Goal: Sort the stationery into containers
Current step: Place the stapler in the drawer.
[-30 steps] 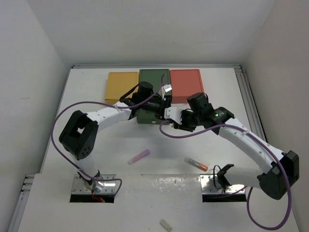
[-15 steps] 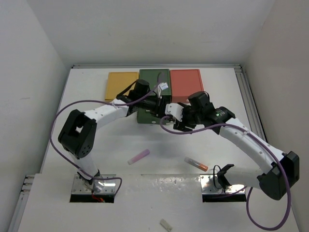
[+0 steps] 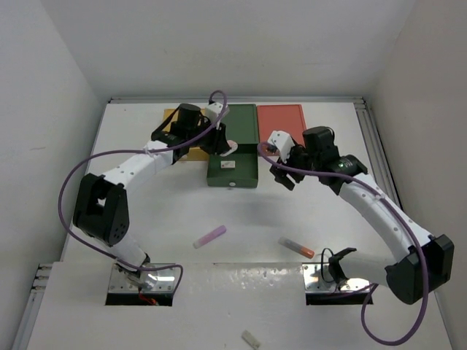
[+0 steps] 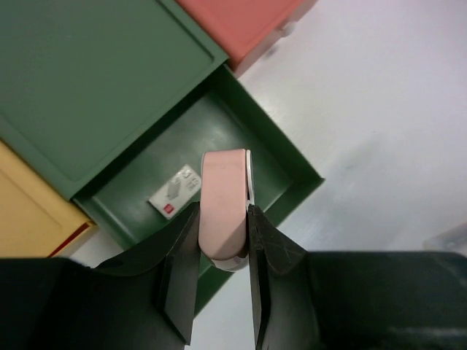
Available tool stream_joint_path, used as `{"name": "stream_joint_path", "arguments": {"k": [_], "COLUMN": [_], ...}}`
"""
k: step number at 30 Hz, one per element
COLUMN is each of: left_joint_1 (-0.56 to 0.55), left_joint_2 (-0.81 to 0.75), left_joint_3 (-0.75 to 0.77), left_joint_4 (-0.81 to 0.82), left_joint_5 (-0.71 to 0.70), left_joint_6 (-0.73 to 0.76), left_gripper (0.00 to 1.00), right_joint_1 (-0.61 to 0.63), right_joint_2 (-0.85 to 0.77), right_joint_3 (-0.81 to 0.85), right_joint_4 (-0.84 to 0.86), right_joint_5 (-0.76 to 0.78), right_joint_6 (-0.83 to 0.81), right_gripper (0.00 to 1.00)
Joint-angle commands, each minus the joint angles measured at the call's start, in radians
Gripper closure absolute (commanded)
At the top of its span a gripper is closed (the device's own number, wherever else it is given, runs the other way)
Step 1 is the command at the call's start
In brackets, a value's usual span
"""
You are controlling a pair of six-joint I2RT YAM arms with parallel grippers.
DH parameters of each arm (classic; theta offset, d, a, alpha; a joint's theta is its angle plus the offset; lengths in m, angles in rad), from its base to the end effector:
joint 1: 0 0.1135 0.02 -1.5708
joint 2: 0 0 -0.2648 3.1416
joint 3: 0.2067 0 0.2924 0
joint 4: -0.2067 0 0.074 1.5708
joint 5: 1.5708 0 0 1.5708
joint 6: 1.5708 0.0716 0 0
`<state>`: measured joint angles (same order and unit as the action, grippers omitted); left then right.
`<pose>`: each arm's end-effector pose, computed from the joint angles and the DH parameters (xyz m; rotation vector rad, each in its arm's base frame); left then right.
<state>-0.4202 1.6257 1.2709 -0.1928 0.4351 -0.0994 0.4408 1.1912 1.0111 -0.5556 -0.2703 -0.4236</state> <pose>0.3916 -0.2080 0.2624 0.6041 2.0704 -0.7659 0.2814 0.1539 0.2713 -1.0849 2.0220 0.3202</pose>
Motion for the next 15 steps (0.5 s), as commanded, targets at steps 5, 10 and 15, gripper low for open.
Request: {"name": "stream_joint_path", "arguments": {"k": [5,10,15], "left_joint_1": [-0.045,-0.098,-0.146], "left_joint_2": [0.026,0.065,0.129], "left_joint_3": [-0.022,-0.024,0.001], "left_joint_4": [0.064,0.093,0.102], "left_joint_5": [-0.148,-0.197,-0.275], "left_joint_6": [0.038,0.023,0.004], "left_gripper": [1.0,1.0,1.0], "right_joint_1": [-0.077,-0.128,-0.171], "right_joint_2": [0.039,0.059,0.077], "right_joint_3": [0.076,0.08,0.081], "right_joint_4": [0.043,0.057,0.06], "right_joint_5": [-0.078,-0.109,-0.139], "right_joint_6": [0.095,0.123,0.138], "right_gripper": [0.32,0.32,0.32]}}
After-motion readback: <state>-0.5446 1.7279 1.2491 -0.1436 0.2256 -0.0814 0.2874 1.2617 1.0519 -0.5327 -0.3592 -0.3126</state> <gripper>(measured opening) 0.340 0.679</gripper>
